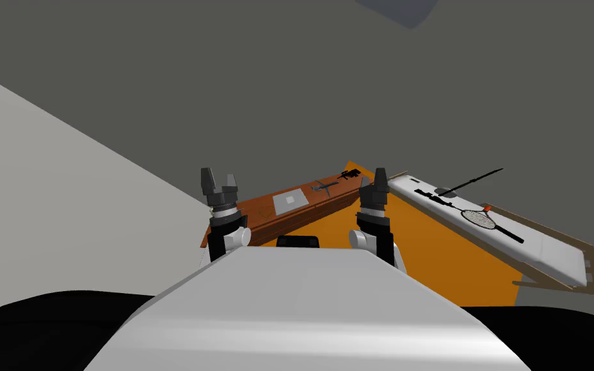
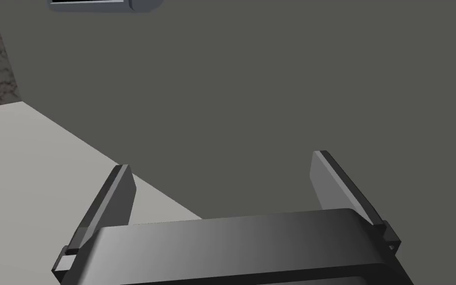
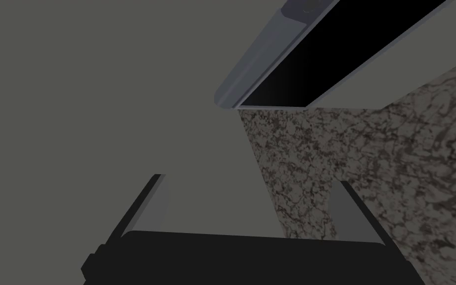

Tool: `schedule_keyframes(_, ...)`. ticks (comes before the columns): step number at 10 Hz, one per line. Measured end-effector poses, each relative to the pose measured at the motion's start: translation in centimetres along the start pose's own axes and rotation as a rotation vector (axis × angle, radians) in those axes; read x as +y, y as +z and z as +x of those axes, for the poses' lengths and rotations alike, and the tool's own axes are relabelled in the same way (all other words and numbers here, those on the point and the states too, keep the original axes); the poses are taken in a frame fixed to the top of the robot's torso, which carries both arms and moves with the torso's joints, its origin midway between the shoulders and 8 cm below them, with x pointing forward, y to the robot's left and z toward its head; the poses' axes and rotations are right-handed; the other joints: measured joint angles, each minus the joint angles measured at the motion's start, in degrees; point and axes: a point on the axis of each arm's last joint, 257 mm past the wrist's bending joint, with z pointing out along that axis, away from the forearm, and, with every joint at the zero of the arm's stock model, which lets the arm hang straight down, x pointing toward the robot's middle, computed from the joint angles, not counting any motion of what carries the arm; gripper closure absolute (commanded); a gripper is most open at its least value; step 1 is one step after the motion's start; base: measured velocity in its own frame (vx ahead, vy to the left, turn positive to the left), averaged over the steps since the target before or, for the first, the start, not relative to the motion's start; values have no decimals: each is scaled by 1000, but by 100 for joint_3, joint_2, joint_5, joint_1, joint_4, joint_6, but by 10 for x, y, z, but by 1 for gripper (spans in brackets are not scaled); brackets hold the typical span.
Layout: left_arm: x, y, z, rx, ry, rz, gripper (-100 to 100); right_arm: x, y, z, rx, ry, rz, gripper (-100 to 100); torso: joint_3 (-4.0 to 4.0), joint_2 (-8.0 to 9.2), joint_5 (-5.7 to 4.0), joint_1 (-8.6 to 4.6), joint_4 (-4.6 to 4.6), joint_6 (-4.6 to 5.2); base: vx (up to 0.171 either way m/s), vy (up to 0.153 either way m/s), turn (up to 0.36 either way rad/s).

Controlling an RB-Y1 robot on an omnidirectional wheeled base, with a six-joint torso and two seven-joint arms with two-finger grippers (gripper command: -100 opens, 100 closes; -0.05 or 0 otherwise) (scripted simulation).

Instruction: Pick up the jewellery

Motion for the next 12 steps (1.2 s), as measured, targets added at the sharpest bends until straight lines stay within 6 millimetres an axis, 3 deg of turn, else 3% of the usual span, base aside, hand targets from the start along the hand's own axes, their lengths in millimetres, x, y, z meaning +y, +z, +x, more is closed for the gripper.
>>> schedule_keyframes(8, 82, -15, 6, 122, 69, -171, -100, 0, 0, 0, 0, 0, 0, 0, 8, 13, 2, 10, 3, 1, -70, 1, -69)
schedule_keyframes(10, 114, -23, 9, 146, 83, -239, -100, 0, 0, 0, 0, 0, 0, 0, 12, 21, 4, 21, 5, 0, -55, 42, -52)
schedule_keyframes(12, 133, -26, 5, 162, 93, -289, -100, 0, 0, 0, 0, 0, 0, 0, 9, 14, 3, 15, 4, 0, -33, 24, -33)
